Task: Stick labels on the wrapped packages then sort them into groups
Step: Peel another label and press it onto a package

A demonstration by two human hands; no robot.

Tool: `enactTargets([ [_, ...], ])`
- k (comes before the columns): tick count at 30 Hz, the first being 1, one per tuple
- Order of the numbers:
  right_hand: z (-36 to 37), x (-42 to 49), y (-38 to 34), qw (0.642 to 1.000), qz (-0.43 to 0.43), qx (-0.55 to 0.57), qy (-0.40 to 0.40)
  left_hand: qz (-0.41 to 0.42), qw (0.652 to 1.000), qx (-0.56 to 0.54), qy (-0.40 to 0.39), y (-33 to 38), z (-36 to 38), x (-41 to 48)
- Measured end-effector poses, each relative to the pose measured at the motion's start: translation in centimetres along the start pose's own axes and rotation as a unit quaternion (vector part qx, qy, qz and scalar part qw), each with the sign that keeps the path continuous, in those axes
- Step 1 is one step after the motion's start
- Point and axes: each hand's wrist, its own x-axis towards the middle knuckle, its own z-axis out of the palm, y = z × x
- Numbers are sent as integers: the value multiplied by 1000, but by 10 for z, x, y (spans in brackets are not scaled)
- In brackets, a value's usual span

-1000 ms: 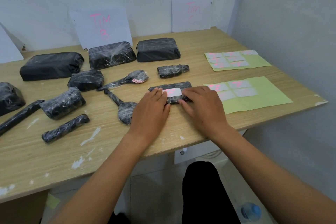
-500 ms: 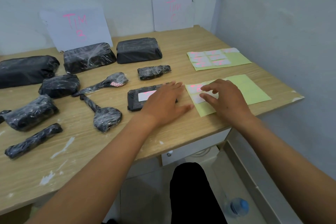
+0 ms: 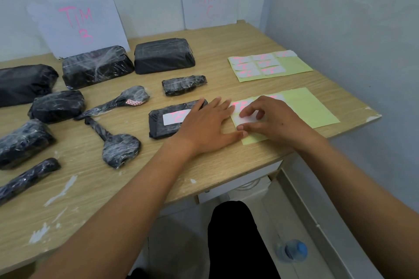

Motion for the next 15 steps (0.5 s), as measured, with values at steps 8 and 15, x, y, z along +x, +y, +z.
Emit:
enactTargets([
  [8, 4, 4, -3, 1000, -10, -21, 15, -9, 1000, -9, -7, -1, 1, 1],
  [15, 2, 1, -14, 991, -39, -124, 5, -12, 1000, -22, -4, -2, 1, 2],
])
